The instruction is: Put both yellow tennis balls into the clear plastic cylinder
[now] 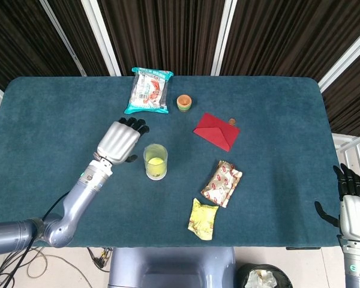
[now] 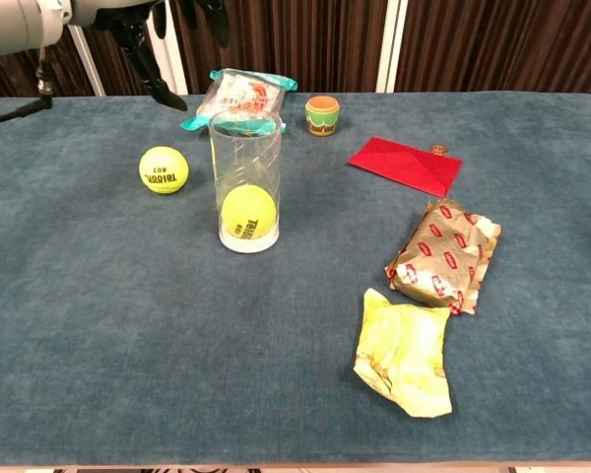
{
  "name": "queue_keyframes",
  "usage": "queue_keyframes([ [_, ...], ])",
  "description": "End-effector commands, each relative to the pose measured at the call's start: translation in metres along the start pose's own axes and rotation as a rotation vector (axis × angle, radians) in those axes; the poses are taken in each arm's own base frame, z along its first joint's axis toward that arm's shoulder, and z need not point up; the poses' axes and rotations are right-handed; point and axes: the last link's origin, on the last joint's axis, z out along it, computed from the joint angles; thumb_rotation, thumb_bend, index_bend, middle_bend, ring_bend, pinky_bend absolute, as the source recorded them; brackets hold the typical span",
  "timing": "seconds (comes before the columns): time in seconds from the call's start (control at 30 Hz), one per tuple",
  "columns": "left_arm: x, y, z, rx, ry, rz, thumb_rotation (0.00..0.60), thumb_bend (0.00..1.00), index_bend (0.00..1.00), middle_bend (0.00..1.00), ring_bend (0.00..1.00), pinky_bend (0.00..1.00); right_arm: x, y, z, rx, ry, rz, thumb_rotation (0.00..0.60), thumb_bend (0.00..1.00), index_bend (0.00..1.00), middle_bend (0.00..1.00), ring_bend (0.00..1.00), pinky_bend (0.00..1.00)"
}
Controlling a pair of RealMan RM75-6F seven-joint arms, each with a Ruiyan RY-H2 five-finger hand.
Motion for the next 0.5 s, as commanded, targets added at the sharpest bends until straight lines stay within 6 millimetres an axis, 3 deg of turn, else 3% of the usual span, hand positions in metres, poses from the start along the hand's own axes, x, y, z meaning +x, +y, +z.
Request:
queue_keyframes([
  [0.03, -0.012, -0.023, -0.001, 0.073, -0.040, 0.007, 0.600, 0.08, 0.30, 0.21, 0.22, 0.33, 0.000, 0.000, 0.000, 0.000, -0.001, -0.001, 0.600, 0.34, 0.00, 0.00, 0.04, 0.09],
  [0.27, -0.042, -0.059, 0.003, 0.182, -0.148, 0.003, 0.600, 0.03, 0.25, 0.14, 0.14, 0.26, -0.003, -0.001, 0.000, 0.002, -0.014, -0.008, 0.600, 0.34, 0.00, 0.00, 0.04, 0.09],
  [0.5, -0.070, -0.068, 0.013, 0.232, -0.192, -0.021, 0.600, 0.03, 0.24, 0.12, 0.13, 0.25, -0.006, 0.000, 0.000, 0.001, -0.024, -0.016, 0.600, 0.34, 0.00, 0.00, 0.04, 0.09],
])
